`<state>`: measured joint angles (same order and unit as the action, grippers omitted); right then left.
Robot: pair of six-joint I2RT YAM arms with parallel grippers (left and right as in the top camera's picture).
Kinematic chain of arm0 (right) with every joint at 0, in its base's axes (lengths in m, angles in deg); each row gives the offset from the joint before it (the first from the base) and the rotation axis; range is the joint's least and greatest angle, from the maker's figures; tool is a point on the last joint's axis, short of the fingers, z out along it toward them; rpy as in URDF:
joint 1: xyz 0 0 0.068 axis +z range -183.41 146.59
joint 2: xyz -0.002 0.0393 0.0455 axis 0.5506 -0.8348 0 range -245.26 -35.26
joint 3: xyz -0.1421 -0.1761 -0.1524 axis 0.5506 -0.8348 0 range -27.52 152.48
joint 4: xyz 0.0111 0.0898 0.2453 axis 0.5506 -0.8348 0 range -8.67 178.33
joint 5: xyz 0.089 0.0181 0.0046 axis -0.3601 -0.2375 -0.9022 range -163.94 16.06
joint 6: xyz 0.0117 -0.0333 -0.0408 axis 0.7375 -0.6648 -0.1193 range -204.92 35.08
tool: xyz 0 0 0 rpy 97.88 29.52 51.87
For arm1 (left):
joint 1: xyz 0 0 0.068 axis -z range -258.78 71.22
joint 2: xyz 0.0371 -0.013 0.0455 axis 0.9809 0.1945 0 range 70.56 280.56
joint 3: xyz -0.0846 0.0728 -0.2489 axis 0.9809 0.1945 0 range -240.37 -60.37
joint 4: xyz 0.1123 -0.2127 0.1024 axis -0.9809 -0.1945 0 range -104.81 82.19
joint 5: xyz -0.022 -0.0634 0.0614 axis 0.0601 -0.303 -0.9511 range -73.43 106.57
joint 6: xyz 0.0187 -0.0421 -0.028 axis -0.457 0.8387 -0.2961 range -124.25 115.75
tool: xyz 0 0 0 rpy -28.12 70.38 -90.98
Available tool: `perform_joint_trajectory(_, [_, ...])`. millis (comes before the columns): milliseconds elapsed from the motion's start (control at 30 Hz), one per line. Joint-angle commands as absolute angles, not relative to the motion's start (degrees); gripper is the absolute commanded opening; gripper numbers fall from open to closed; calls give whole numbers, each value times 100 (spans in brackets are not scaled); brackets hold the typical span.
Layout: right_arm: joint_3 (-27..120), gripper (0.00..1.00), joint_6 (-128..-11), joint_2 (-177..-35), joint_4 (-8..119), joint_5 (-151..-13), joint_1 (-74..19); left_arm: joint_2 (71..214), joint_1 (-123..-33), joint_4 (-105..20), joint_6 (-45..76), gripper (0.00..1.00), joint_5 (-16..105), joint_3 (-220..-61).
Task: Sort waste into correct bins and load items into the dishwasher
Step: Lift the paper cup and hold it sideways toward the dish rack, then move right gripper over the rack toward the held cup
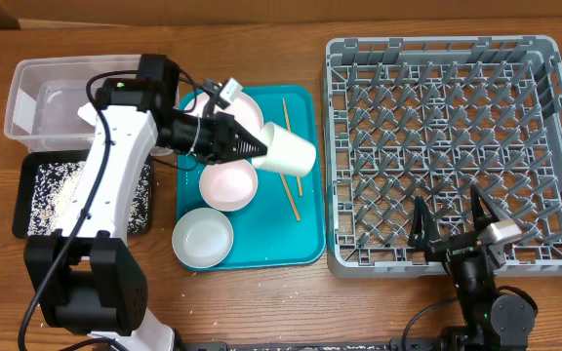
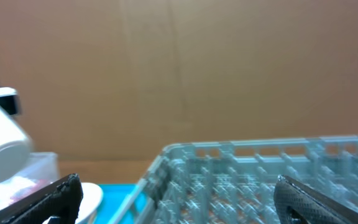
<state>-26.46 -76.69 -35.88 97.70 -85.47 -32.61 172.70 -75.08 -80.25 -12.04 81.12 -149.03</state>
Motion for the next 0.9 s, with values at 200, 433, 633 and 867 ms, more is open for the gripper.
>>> perform_joint_trajectory(200, [-1866, 100, -6966, -3912, 9619, -9797, -3252, 17277, -7619, -7999, -1497, 4, 9533, -15048])
perform_joint_trajectory(433, [64, 100, -7009, -5706, 8319, -10142, -3252, 17277, -7619, -8003, -1494, 4, 10007, -15048])
perform_joint_trajectory(633, [1852, 100, -7007, -7759, 7451, -11137, -3252, 17277, -7619, -8019, -1383, 4, 10066, -15048])
perform_joint_trajectory(867, [2377, 100, -6968, -9216, 8504, -12732, -3252, 17277, -7619, -7995, -1344, 4, 10044, -15048])
